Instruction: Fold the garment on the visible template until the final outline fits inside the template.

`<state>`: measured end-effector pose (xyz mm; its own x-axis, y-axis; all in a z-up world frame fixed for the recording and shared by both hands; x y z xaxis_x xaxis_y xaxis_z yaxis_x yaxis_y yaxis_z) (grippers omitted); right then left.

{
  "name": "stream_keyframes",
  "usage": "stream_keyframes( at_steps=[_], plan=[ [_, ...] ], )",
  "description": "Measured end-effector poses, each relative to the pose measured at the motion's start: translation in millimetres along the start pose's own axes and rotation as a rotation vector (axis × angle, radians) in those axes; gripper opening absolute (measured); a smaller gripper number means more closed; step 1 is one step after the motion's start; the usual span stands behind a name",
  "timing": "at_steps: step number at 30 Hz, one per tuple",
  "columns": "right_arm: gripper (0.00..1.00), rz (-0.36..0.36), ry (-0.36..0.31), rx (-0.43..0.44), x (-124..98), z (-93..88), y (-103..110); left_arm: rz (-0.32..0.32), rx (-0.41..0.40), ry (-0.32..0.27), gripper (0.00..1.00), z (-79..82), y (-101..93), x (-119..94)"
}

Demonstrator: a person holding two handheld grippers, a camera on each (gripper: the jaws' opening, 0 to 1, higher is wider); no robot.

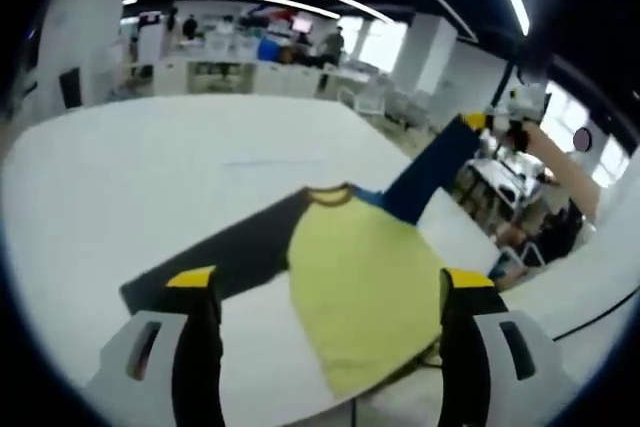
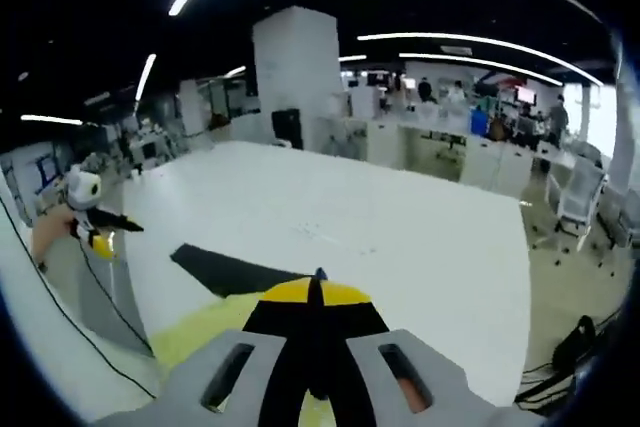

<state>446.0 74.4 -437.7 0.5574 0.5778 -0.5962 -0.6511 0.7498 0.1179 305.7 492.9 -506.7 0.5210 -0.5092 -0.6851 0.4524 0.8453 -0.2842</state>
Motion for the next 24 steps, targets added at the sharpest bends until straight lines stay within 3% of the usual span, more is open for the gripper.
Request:
stream_keyframes(
  at_steps=[5,11,16,22,24],
  plan=[
    [0.01,0.053,0.032,0.073,27.4,-7.8,13.3,0.007,-0.014,-0.007,0.86,-3.7,4.1,-4.2],
    [0.01,0.133,0.010,0.212,54.7,-5.1,28.5,0.018,-0.031,-0.007,0.86,-7.8,8.1,-7.5],
    [0.01,0.165,0.016,0.204,65.5,1.0,42.4,0.021,-0.038,-0.013,0.86,-8.7,10.0,-8.9],
    [0.01,0.231,0.000,0.328,79.3,6.4,49.2,0.024,-0.045,-0.013,0.86,-9.7,13.1,-8.8],
    [0.01,0.225,0.000,0.325,81.7,6.9,53.5,0.023,-0.048,-0.018,0.86,-9.7,13.9,-9.0]
  ],
)
Point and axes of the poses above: the point that each gripper's makers call its tool centre point, and the gripper's own axes: x roughly forward along the fingers, y roughly to its left, z roughly out of its top, the point moved 7 cm from there along -x, roughly backward along the fingers, and after that the axes turned 11 degrees about y, right-handed, at the moved point
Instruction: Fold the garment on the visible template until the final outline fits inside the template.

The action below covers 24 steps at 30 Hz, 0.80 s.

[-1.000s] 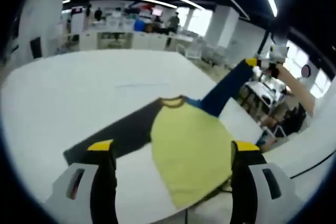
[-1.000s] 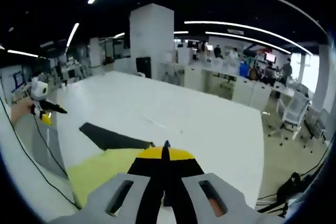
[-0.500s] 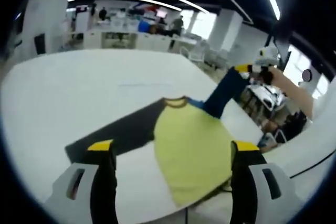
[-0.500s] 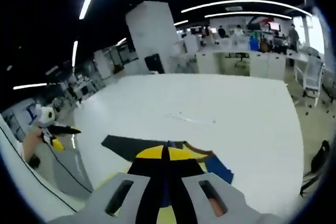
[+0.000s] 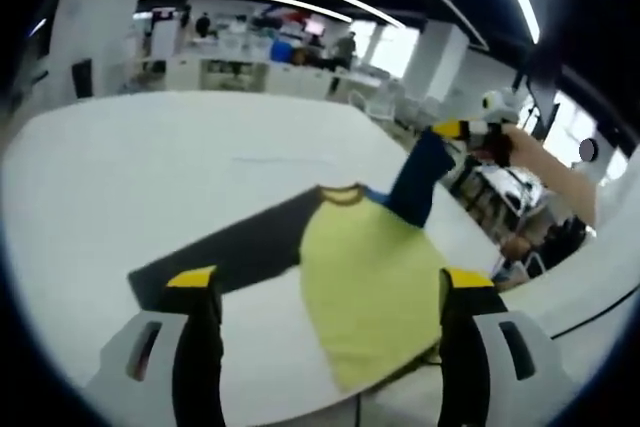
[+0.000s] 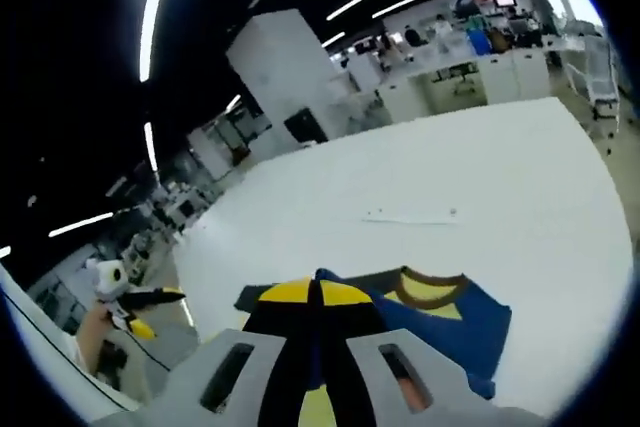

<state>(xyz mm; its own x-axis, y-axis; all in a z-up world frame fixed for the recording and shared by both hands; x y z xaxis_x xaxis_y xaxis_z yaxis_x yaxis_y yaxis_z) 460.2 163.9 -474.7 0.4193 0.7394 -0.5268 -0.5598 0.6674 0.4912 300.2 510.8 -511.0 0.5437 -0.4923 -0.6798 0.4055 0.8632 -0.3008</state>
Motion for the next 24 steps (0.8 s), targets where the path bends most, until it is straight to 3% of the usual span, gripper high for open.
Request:
stream_keyframes(
  at_steps=[13,24],
  plan=[
    [0.01,-0.031,0.022,0.020,19.7,4.6,-15.5,0.005,-0.025,0.003,0.85,-7.3,6.9,0.1],
    [0.01,-0.021,0.043,0.047,38.4,-3.8,-20.6,0.002,-0.021,0.009,0.86,-6.0,5.9,1.7]
  ],
)
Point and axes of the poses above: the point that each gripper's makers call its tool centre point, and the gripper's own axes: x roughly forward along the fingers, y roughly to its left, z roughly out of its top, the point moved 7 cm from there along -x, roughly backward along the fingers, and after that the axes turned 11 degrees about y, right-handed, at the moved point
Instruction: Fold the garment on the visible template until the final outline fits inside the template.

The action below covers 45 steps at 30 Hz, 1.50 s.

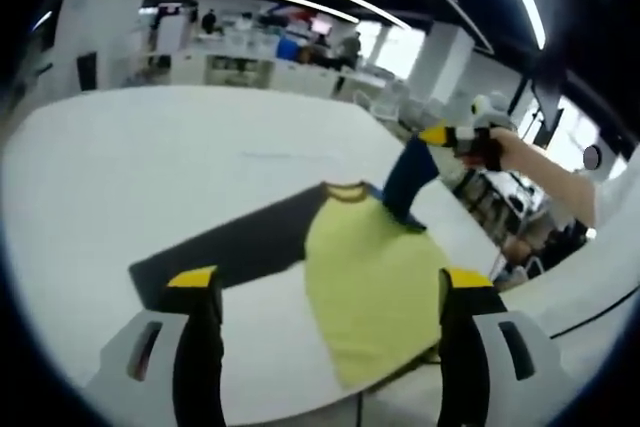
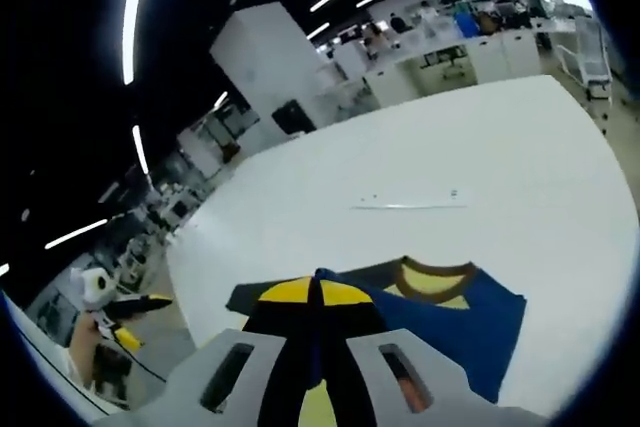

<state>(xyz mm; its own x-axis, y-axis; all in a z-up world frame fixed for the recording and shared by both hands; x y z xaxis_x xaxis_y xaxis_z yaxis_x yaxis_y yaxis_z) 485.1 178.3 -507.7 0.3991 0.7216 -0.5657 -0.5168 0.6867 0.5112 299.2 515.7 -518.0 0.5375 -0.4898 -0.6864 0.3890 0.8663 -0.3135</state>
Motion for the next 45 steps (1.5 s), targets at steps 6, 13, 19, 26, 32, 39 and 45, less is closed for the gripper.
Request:
stream_keyframes(
  at_steps=[6,13,19,26,32,39,45],
  plan=[
    [0.01,0.001,0.009,0.015,8.7,-3.9,-2.4,-0.006,0.005,0.005,0.86,0.8,-1.8,1.7],
    [0.01,0.015,0.023,0.036,19.4,-9.7,2.5,-0.008,0.000,0.000,0.86,0.1,-1.8,1.2],
    [0.01,0.018,0.045,0.029,32.6,-14.2,6.3,-0.005,-0.010,-0.003,0.86,-4.0,-0.3,-1.5],
    [0.01,0.000,0.076,0.050,54.9,-25.4,1.6,-0.015,-0.005,-0.004,0.86,-4.1,-0.8,-2.9],
    [0.01,-0.002,0.081,0.075,67.6,-35.6,5.0,-0.040,0.011,0.008,0.87,-3.3,-2.4,-1.3],
    [0.01,0.001,0.075,0.110,78.8,-39.8,8.7,-0.067,0.032,0.021,0.87,-1.1,-4.9,2.9],
    [0.01,-0.010,0.090,0.123,91.0,-44.4,9.8,-0.091,0.038,0.029,0.86,-1.7,-6.7,8.2]
  ],
)
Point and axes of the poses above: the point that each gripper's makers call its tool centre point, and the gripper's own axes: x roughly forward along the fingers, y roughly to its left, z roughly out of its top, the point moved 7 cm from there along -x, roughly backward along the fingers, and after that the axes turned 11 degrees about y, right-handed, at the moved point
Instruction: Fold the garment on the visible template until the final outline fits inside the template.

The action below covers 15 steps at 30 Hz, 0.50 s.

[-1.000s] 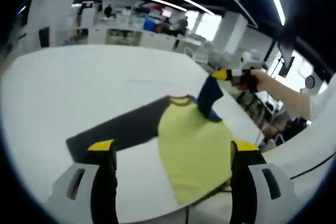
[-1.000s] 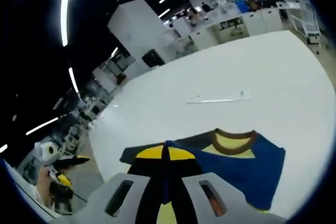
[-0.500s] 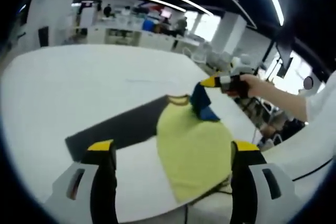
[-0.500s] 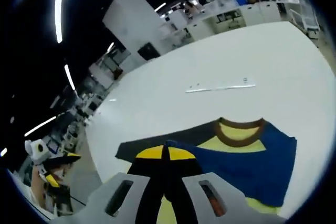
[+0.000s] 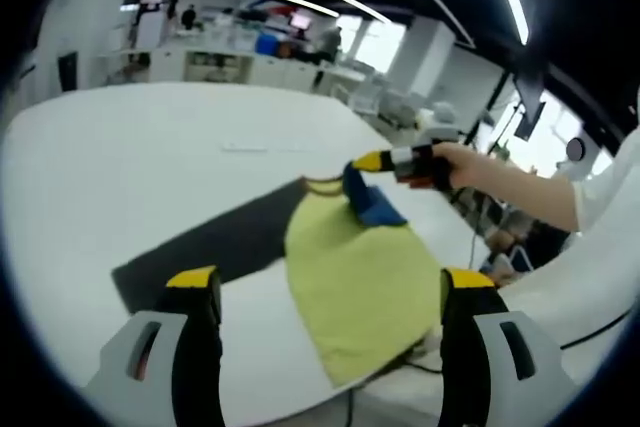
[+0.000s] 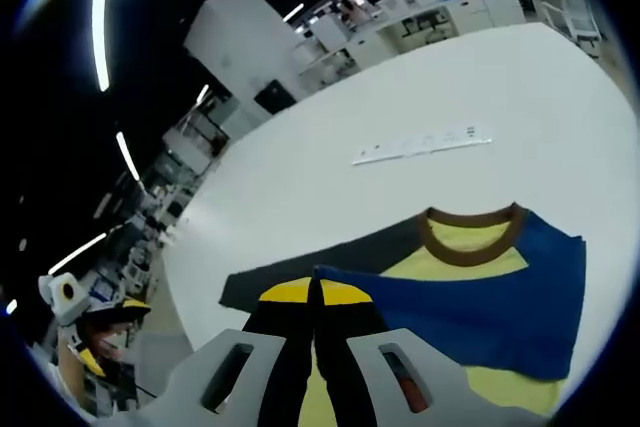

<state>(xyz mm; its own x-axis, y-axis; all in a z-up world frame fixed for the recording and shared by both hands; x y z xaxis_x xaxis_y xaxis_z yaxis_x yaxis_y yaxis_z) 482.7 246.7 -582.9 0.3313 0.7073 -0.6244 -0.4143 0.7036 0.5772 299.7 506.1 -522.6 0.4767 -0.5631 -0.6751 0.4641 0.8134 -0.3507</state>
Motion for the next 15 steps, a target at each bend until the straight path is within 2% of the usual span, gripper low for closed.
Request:
stream_keyframes(
  at_steps=[15],
  plan=[
    [0.02,-0.047,0.035,0.085,34.3,-6.8,-11.6,-0.031,-0.008,-0.003,0.86,-1.6,5.1,5.3]
  ],
)
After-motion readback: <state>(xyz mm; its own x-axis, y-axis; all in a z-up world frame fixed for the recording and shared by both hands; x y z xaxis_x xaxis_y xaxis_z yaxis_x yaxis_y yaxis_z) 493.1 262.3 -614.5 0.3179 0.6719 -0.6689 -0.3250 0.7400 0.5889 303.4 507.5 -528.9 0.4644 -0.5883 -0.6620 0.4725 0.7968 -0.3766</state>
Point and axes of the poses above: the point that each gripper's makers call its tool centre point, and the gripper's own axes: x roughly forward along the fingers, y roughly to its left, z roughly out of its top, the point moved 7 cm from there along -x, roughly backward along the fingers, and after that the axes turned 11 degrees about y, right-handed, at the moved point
